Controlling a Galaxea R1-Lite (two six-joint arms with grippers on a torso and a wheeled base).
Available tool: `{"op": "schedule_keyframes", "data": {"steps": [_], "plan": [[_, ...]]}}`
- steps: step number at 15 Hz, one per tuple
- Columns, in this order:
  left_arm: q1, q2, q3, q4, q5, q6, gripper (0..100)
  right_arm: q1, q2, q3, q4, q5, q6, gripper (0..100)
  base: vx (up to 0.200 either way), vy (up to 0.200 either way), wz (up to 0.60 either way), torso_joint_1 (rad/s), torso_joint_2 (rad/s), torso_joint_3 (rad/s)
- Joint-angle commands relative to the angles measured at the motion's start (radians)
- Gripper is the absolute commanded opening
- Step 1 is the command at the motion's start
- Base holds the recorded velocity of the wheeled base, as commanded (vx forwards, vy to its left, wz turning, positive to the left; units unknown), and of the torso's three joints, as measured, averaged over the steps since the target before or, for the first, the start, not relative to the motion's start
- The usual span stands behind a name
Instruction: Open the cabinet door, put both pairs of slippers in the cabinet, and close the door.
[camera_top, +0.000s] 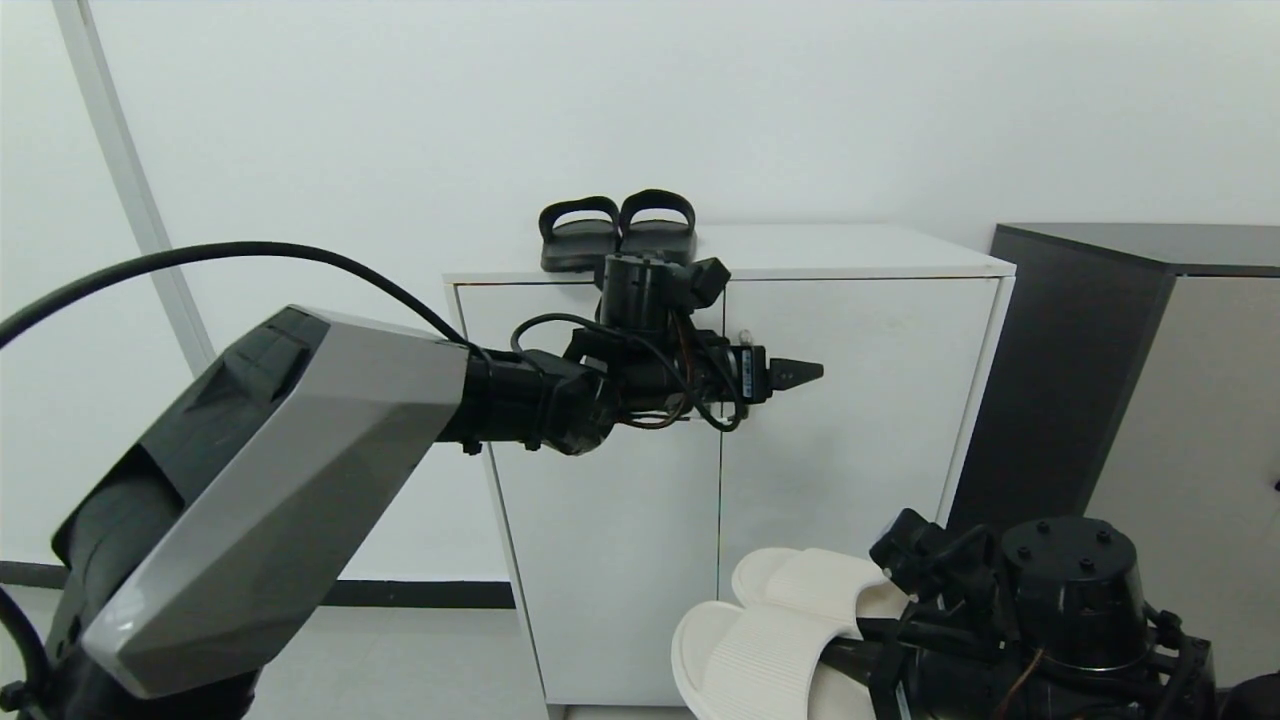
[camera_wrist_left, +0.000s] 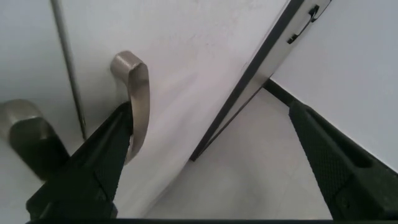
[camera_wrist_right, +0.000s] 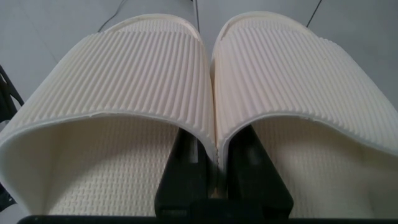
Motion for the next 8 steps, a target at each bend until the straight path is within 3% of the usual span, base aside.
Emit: {"op": "schedule_keyframes", "data": {"steps": [1, 6, 8], "plan": [[-0.001, 0.004, 0.000, -0.001, 0.000, -0.002, 0, 0.001, 0.001, 0.000, 0.000, 0.001, 0.000, 0, 0.000, 0.000, 0.00, 0.000, 0.00, 0.000], [-0.001, -0.074, 0.115, -0.008, 0.000, 0.001, 0, 0.001, -0.002, 0.011, 0.000, 0.013, 0.000, 0, 0.000, 0.000, 0.00, 0.000, 0.00, 0.000], [-0.011, -0.120, 0.183, -0.030, 0.000, 0.002, 0, 0.005, -0.030, 0.043, 0.000, 0.084, -0.020, 0, 0.000, 0.000, 0.00, 0.000, 0.00, 0.000]]}}
